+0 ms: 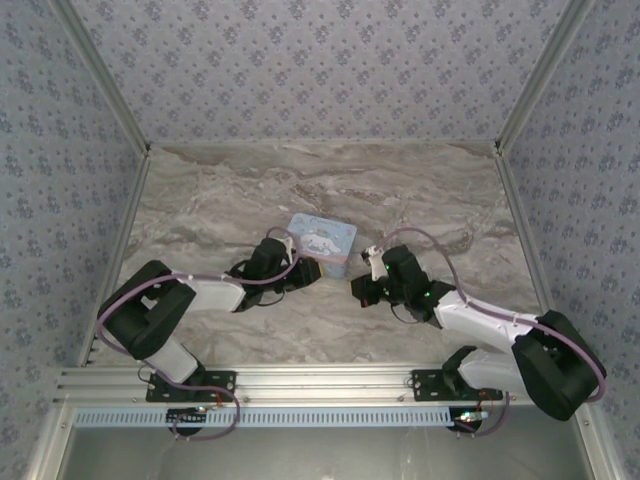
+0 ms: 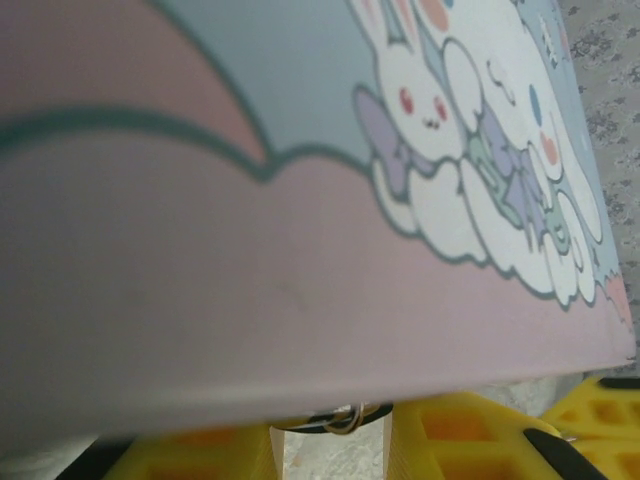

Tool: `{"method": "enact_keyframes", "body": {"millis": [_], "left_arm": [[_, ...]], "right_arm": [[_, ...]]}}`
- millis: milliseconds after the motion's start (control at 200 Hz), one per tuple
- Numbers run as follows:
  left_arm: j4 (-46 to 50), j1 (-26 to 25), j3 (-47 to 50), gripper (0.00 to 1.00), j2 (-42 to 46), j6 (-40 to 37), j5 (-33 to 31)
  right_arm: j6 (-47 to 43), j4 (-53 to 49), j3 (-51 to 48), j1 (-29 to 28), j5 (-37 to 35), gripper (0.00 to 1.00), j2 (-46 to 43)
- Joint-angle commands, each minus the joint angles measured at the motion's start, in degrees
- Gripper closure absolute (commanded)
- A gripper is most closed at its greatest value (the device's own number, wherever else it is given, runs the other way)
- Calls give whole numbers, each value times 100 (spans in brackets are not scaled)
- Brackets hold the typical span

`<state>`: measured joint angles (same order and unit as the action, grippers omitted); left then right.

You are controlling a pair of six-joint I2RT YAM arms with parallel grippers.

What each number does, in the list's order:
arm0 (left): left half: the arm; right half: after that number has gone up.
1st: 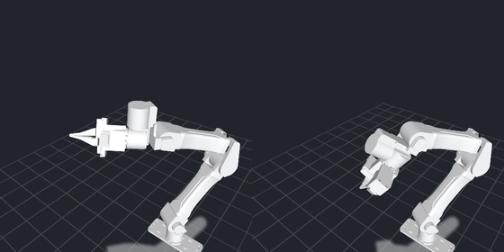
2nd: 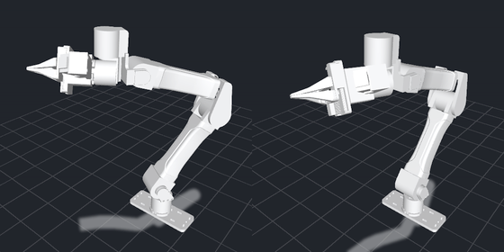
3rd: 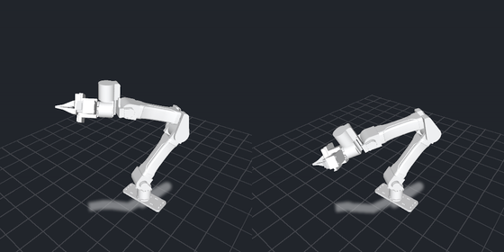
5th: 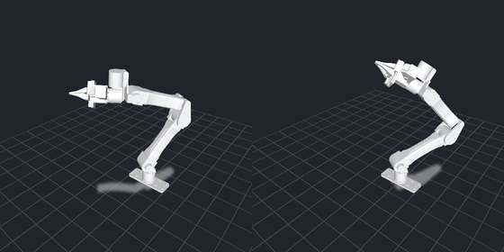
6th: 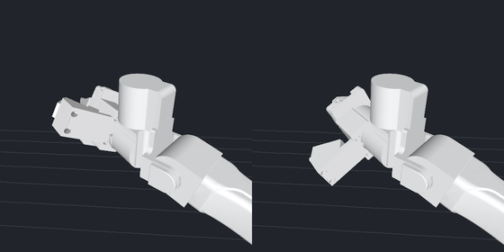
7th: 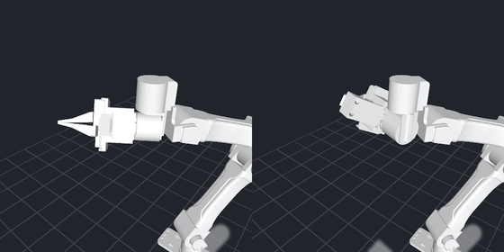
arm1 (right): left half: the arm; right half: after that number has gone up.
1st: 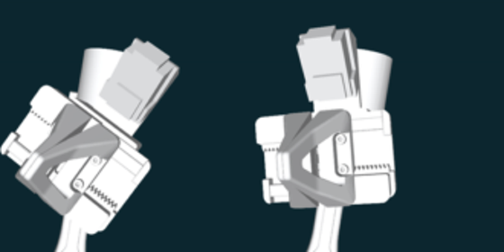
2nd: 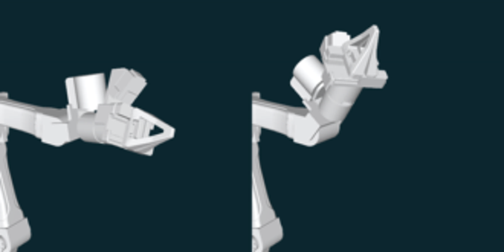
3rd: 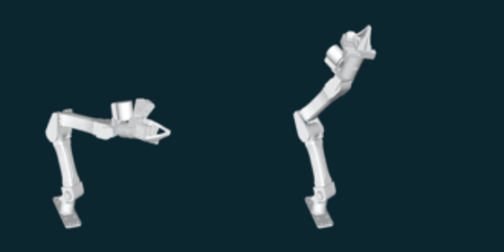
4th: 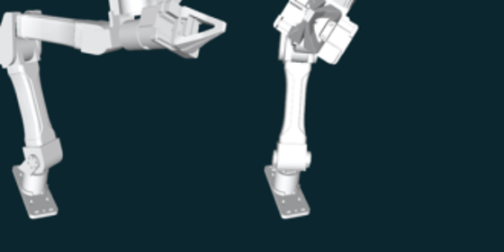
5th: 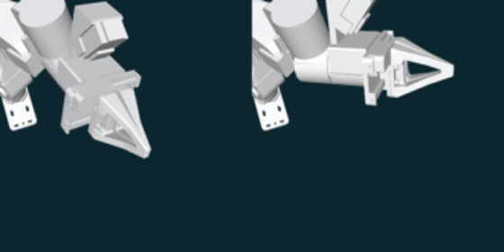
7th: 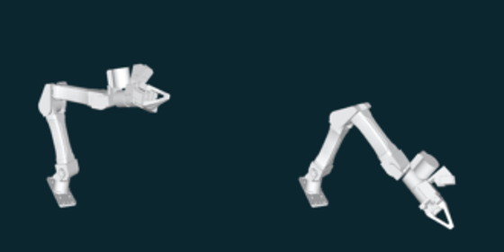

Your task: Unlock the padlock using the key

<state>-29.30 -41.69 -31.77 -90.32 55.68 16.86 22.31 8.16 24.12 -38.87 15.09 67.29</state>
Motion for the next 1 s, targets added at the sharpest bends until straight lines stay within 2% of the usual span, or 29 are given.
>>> {"method": "enact_keyframes", "body": {"millis": [0, 235, 600, 994], "left_arm": [[188, -105, -326, 74, 265, 353, 40], [328, -128, -378, 74, 399, 625, 30], [341, -137, -443, 74, 402, 807, 123], [460, -138, -517, 73, 373, 747, 203]], "right_arm": [[-374, 326, -126, -262, -728, 100, -101], [-477, 1146, -351, -671, -1164, 100, 145], [-726, 1792, -93, -762, -1167, 100, 901], [-780, 2066, -4, -775, -1211, 100, 1246]]}}
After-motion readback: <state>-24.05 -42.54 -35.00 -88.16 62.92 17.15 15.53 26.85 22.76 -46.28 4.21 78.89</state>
